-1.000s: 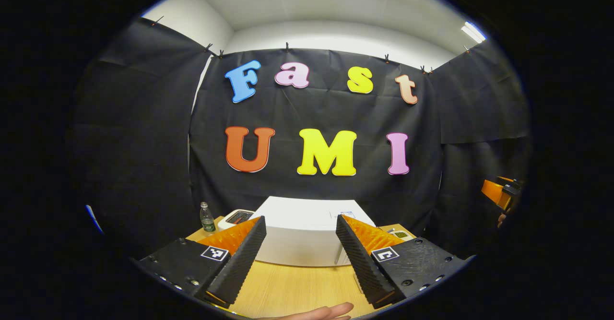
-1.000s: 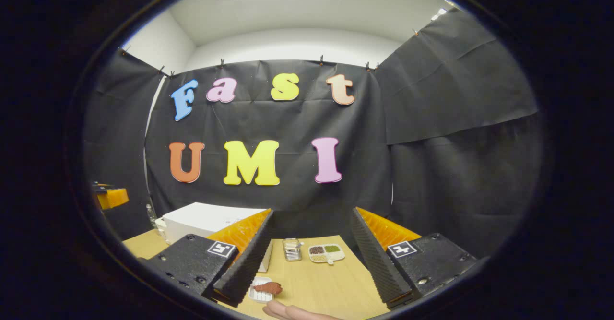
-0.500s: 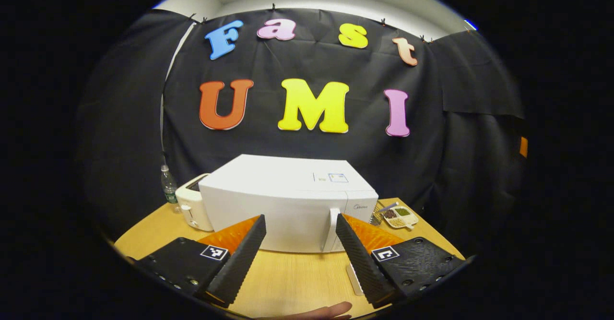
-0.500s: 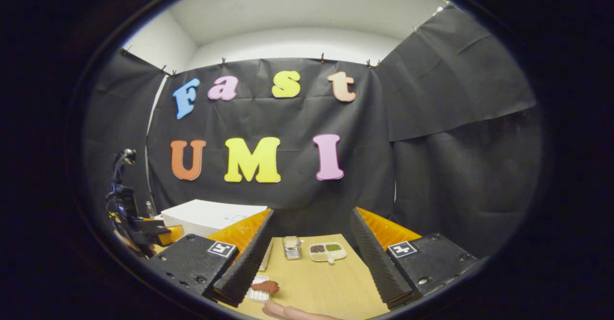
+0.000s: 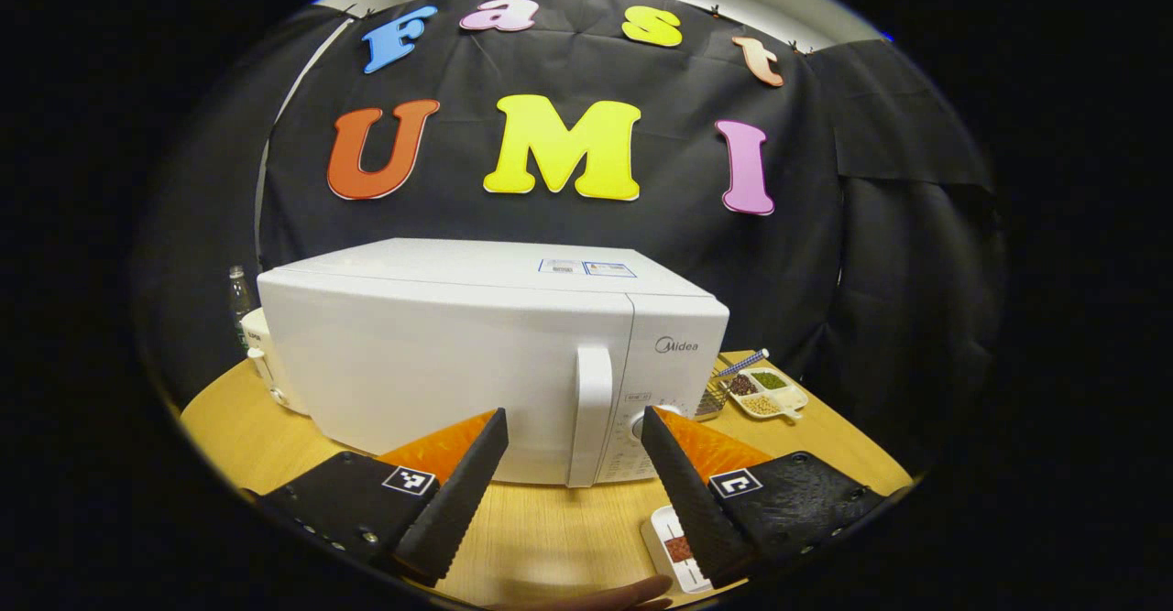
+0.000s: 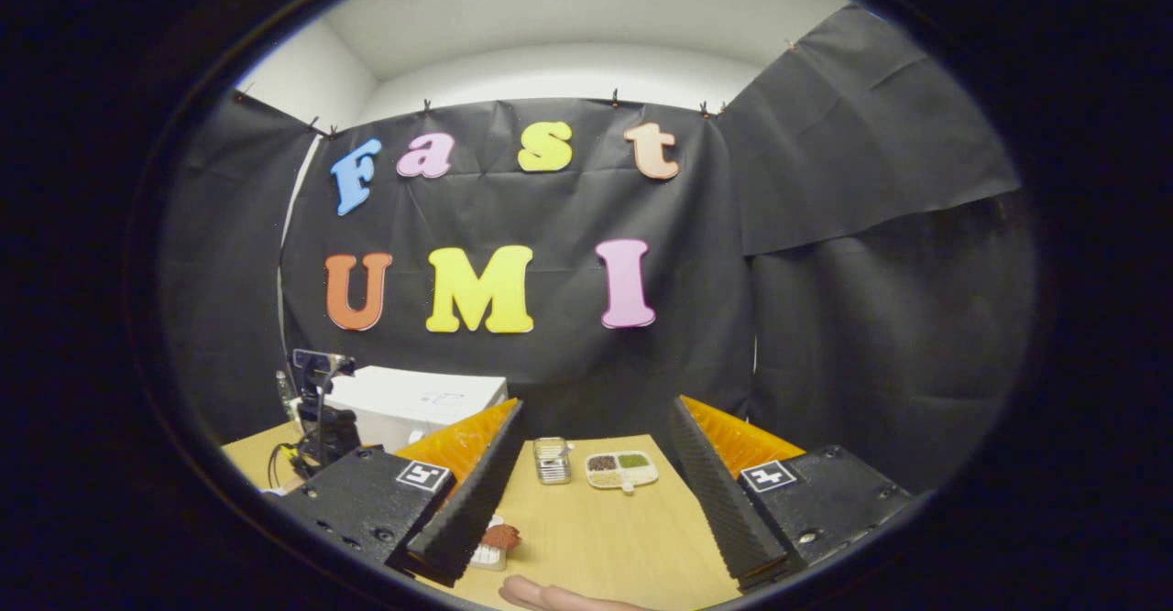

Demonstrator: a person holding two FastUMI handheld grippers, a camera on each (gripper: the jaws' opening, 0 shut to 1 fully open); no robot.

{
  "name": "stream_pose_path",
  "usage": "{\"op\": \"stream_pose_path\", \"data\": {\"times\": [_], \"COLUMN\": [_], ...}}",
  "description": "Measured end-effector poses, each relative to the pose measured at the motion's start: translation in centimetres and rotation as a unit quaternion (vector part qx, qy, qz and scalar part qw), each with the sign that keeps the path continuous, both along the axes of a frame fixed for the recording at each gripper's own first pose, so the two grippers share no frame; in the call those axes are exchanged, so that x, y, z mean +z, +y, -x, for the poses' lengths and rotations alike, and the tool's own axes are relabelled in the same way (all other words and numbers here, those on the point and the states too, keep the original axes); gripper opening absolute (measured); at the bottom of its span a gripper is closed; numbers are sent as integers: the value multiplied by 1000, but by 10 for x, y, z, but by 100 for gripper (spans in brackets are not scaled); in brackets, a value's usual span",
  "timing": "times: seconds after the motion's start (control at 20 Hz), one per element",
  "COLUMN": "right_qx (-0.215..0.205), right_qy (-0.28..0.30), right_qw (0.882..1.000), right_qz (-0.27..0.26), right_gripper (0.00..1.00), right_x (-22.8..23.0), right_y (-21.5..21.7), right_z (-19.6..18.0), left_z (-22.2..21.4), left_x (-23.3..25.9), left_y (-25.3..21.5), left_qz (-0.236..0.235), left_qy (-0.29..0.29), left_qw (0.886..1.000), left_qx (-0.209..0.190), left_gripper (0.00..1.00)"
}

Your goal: Open the microwave oven with the left hand, put the food in, and close the microwave oven.

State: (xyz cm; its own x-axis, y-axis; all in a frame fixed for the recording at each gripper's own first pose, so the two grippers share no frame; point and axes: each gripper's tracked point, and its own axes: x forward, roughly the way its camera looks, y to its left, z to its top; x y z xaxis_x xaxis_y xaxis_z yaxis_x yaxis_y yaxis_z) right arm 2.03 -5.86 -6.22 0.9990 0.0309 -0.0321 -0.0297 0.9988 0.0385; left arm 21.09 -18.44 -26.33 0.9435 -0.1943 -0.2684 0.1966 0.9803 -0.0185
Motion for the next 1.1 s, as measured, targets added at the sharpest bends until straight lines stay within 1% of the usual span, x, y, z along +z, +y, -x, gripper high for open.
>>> {"op": "stream_pose_path", "data": {"times": [0.05,0.1,0.15,0.2,0.25,0.3,0.35,0.4,0.45,0.5,0.55,0.6,0.65,0.7,0.75,0.8,0.85,0.9,0.95,1.0,1.05,1.1], "right_qx": [3,3,1,-1,-4,-7,-8,-9,-10,-10,-11,-12,-13,-14,-15,-15,-13,-11,-10,-11,-13,-15], "right_qy": [5,10,14,16,20,23,24,26,27,29,32,36,39,40,40,42,46,49,52,52,48,45], "right_qw": [1000,1000,1000,1000,1000,1000,1000,1000,1000,1000,999,999,999,999,999,999,999,999,999,998,998,998], "right_qz": [-3,-3,-2,1,5,6,7,7,6,4,4,4,3,2,2,1,1,3,8,16,24,31], "right_gripper": [100,94,94,100,100,100,100,100,100,100,100,100,100,94,100,94,100,100,100,94,94,100], "right_x": [-4,-9,-13,-16,-21,-25,-27,-30,-33,-34,-37,-39,-41,-42,-42,-43,-45,-46,-47,-46,-45,-43], "right_y": [0,-2,-5,-8,-11,-14,-14,-16,-17,-18,-18,-18,-19,-20,-20,-20,-19,-18,-18,-19,-22,-24], "right_z": [-2,-5,-8,-11,-13,-16,-17,-18,-20,-21,-21,-22,-22,-22,-22,-21,-19,-18,-17,-15,-12,-8], "left_z": [-5,-11,-15,-21,-26,-32,-42,-36,-38,-42,-40,-38,-37,-39,-37,-37,-34,-34,-33,-31,-23,-17], "left_x": [-9,-16,-20,-22,-23,-26,-32,-40,-42,-38,-37,-38,-36,-38,-38,-37,-39,-44,-43,-42,-35,-34], "left_y": [-2,-4,-6,-6,-6,-6,-9,-11,-12,-11,-12,-12,-9,-10,-11,-10,-10,-10,-10,-10,-7,-4], "left_qz": [-3,0,8,11,2,-13,-24,-19,-10,-2,7,14,20,19,15,15,16,20,22,21,21,19], "left_qy": [1,2,0,-6,-16,-24,-26,-9,-9,-15,-12,-9,-17,-12,-15,-18,-13,-5,-8,-6,-23,-25], "left_qw": [1000,1000,1000,1000,999,999,999,1000,1000,1000,1000,1000,1000,1000,1000,1000,1000,1000,999,1000,999,999], "left_qx": [6,15,22,28,34,33,21,17,16,15,12,9,9,11,14,18,20,21,22,23,26,20], "left_gripper": [93,93,93,93,92,84,46,34,33,30,15,21,21,13,13,13,13,7,8,0,8,8]}}
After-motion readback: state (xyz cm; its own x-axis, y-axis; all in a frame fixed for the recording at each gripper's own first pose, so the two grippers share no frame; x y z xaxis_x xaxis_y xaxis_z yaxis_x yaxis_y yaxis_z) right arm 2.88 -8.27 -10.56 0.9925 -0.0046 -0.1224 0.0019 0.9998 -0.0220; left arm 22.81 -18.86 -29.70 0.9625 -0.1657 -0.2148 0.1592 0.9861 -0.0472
